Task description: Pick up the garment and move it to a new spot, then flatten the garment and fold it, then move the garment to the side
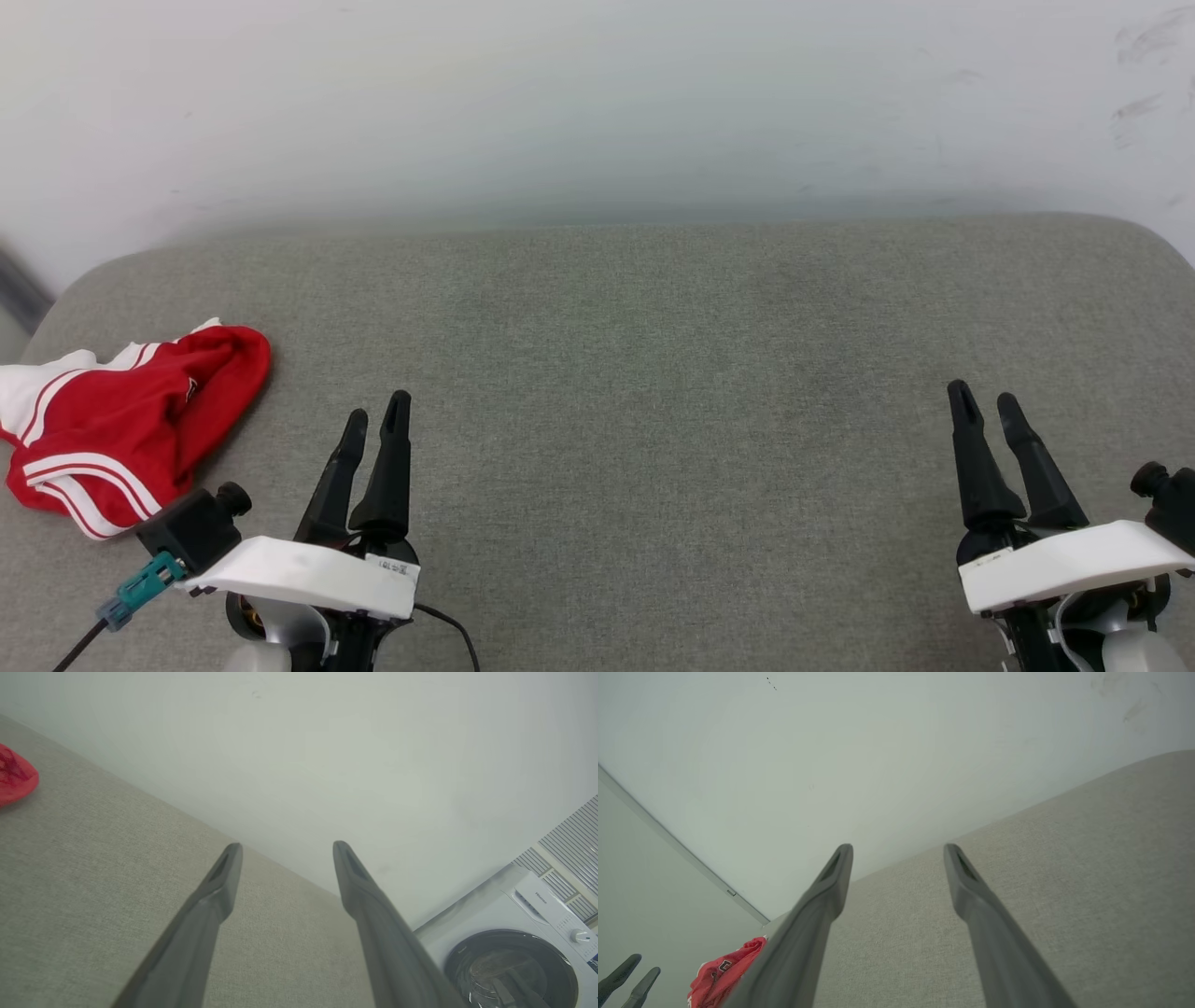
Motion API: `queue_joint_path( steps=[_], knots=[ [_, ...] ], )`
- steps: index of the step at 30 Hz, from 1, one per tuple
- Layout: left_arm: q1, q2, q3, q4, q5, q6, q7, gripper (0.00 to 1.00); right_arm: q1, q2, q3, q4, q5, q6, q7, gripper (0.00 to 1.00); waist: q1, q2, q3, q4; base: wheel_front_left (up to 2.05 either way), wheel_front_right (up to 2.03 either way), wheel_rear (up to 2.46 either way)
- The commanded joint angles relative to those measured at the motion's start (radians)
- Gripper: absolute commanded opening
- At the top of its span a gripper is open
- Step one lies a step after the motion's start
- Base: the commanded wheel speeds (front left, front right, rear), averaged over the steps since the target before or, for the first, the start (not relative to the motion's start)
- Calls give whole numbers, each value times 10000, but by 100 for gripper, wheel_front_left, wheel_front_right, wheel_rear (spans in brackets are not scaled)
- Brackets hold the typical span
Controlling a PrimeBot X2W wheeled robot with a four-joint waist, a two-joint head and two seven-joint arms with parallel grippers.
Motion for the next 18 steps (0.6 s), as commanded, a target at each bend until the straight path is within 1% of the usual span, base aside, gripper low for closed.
queue_joint_path(
  steps=[1, 18],
  knots=[
    [-23, 72, 0, -131, 266, -2, -87, 100, -22, 7, 37, -183, -253, 2, -8, 100, 0, 0, -1, 2, 0, 0, 0],
    [151, 220, -121, -103, 2984, -1, -534, 100, 201, 51, 66, -422, -2504, 1, 150, 100, 0, 0, -30, 6, 0, 0, 0]
  ],
)
